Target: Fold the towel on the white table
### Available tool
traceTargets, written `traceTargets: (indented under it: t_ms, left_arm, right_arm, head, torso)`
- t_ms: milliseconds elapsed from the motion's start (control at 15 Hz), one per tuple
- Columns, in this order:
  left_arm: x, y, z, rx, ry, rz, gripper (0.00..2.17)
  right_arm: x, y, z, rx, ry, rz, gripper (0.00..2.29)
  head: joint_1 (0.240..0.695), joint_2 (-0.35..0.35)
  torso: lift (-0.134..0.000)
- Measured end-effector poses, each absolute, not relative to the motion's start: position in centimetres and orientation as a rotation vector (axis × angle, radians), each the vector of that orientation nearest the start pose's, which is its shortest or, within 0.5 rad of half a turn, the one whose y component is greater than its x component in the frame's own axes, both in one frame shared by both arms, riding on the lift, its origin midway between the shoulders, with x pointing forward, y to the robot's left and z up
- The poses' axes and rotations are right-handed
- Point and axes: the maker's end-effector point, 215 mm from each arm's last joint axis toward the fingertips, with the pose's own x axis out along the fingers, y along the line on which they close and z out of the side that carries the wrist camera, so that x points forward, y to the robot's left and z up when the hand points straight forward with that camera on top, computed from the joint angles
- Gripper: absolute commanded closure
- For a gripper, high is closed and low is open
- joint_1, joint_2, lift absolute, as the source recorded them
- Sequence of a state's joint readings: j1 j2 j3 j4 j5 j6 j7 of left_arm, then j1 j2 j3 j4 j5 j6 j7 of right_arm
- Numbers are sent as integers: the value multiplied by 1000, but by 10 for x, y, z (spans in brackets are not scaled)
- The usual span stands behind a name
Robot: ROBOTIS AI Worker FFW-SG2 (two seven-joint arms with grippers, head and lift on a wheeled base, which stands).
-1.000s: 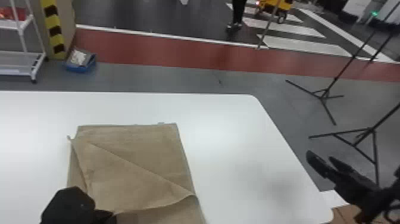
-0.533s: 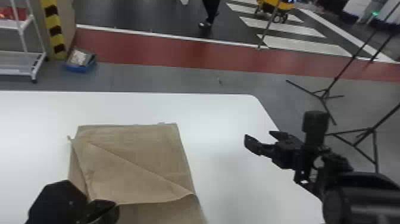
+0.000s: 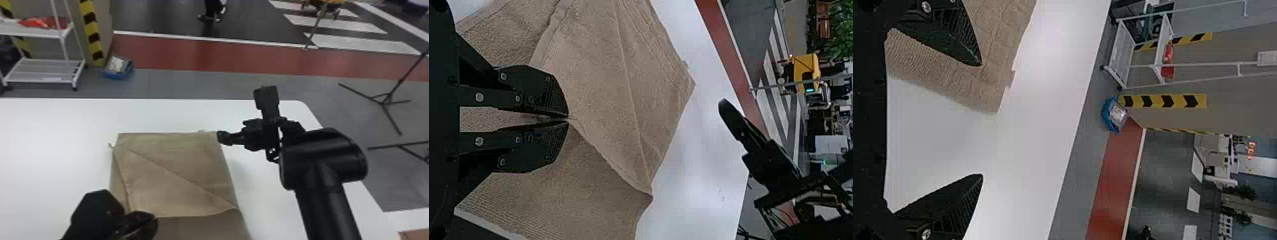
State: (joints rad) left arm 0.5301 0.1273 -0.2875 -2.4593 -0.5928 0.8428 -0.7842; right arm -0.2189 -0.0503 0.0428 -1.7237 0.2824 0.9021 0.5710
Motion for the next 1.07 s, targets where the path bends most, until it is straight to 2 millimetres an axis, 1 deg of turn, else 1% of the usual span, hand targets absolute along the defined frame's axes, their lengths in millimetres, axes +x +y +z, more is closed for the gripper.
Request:
traceTargets:
  t_ms: [67, 133, 200, 533, 667, 733, 867, 1000, 1067]
  left_arm:
    - [333, 76, -396, 338, 591, -737, 998]
    - [334, 75, -397, 339, 590, -745, 998]
    - [335, 74, -398, 341, 589, -755, 998]
    - [340, 64, -406, 351, 591, -804, 998]
    - [342, 59, -409, 355, 591, -823, 998]
    - [343, 57, -410, 355, 591, -831, 998]
    - [344, 54, -412, 358, 592, -843, 998]
    - [345, 53, -413, 360, 592, -847, 998]
    - [346, 54, -413, 361, 592, -846, 998]
  right_arm:
    - [599, -161, -403, -118, 603, 428, 83]
    - [603, -151, -411, -110, 612, 445, 83]
    - [608, -146, -420, -108, 623, 456, 87]
    - [621, -141, -459, -134, 694, 477, 157]
    - [625, -142, -465, -150, 706, 479, 252]
    - [627, -144, -467, -163, 710, 478, 390]
    - [628, -144, -470, -182, 719, 484, 775]
    - [627, -143, -471, -182, 721, 490, 1433]
    - [628, -143, -469, -183, 717, 490, 1652]
  head:
    - [695, -101]
    - [695, -101]
    - [695, -86]
    - [695, -89]
    - [695, -93]
    - [695, -96]
    - [695, -103]
    - [695, -103]
    - [695, -102]
  torso:
    - [-126]
    - [-126]
    - [-126]
    - [-126]
    - [-126]
    - [-126]
    - [-126]
    - [-126]
    - [-126]
